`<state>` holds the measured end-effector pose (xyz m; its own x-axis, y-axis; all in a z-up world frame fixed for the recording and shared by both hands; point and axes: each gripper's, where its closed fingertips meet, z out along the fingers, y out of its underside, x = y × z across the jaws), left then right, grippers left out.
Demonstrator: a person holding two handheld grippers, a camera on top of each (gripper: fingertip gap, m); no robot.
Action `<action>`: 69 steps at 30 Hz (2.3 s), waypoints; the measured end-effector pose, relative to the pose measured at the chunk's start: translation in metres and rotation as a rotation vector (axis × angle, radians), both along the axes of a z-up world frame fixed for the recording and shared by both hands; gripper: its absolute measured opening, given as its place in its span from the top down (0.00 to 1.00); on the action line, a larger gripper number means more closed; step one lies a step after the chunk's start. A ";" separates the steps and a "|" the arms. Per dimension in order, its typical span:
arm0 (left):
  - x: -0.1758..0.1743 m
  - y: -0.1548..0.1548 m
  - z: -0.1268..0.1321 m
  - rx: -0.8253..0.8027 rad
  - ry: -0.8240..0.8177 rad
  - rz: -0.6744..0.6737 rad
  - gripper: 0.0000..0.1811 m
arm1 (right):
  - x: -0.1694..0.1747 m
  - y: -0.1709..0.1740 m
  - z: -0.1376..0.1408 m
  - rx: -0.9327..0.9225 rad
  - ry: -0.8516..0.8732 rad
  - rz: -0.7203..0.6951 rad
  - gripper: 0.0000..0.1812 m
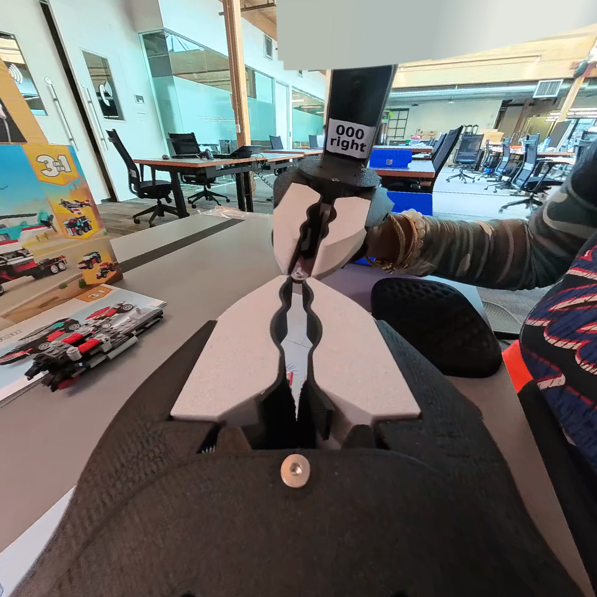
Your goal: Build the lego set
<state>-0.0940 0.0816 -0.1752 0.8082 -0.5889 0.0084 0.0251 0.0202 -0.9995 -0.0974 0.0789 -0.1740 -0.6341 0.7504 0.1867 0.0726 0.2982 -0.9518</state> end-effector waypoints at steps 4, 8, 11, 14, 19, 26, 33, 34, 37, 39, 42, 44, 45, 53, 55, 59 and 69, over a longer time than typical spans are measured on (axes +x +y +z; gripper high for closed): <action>0.004 0.000 -0.002 -0.009 0.013 -0.015 0.97 | 0.002 0.000 -0.002 0.033 0.024 -0.001 0.96; 0.006 0.000 -0.004 -0.023 0.002 -0.018 0.97 | 0.004 -0.001 -0.002 0.050 0.053 0.007 0.97; 0.007 0.000 -0.004 -0.025 -0.002 -0.024 0.97 | 0.005 -0.002 -0.002 0.057 0.067 0.007 0.97; 0.010 0.000 -0.004 -0.029 0.000 -0.032 0.97 | 0.006 -0.003 -0.002 0.066 0.082 0.011 0.98; 0.014 0.001 -0.006 -0.043 0.004 -0.052 0.97 | 0.012 -0.002 -0.004 0.056 0.077 0.021 0.98; 0.018 0.003 -0.008 -0.056 0.002 -0.066 0.97 | 0.015 0.001 -0.003 0.045 0.102 -0.003 0.97; 0.019 0.004 -0.009 -0.065 0.006 -0.071 0.97 | 0.017 0.001 -0.005 0.038 0.098 0.012 0.98; 0.019 0.004 -0.010 -0.067 0.007 -0.072 0.97 | 0.017 0.001 -0.005 0.036 0.093 0.016 0.98; 0.020 0.004 -0.011 -0.072 0.014 -0.073 0.97 | 0.018 0.001 -0.007 0.036 0.079 0.021 0.98; 0.021 0.005 -0.013 -0.087 0.028 -0.071 0.97 | 0.020 0.003 -0.009 0.020 0.065 0.021 0.98; 0.018 0.005 -0.024 -0.149 0.111 -0.044 0.93 | 0.030 0.014 -0.024 -0.007 -0.013 -0.007 0.98; 0.013 0.003 -0.037 -0.204 0.206 -0.022 0.93 | 0.039 0.021 -0.047 -0.019 -0.115 -0.021 0.98; 0.012 0.000 -0.042 -0.225 0.244 -0.020 0.93 | 0.043 0.022 -0.057 -0.026 -0.158 -0.020 0.98; 0.029 -0.009 -0.071 -0.419 0.378 -0.116 1.00 | 0.045 0.017 -0.097 0.037 -0.346 0.004 0.99; 0.034 -0.005 -0.074 -0.420 0.382 -0.118 1.00 | 0.044 0.018 -0.101 0.051 -0.364 0.002 0.98; 0.035 0.001 -0.086 -0.465 0.430 -0.101 1.00 | 0.042 0.017 -0.101 0.049 -0.369 0.016 0.98; 0.039 0.016 -0.096 -0.478 0.511 -0.095 1.00 | 0.042 0.018 -0.106 0.054 -0.386 0.013 0.98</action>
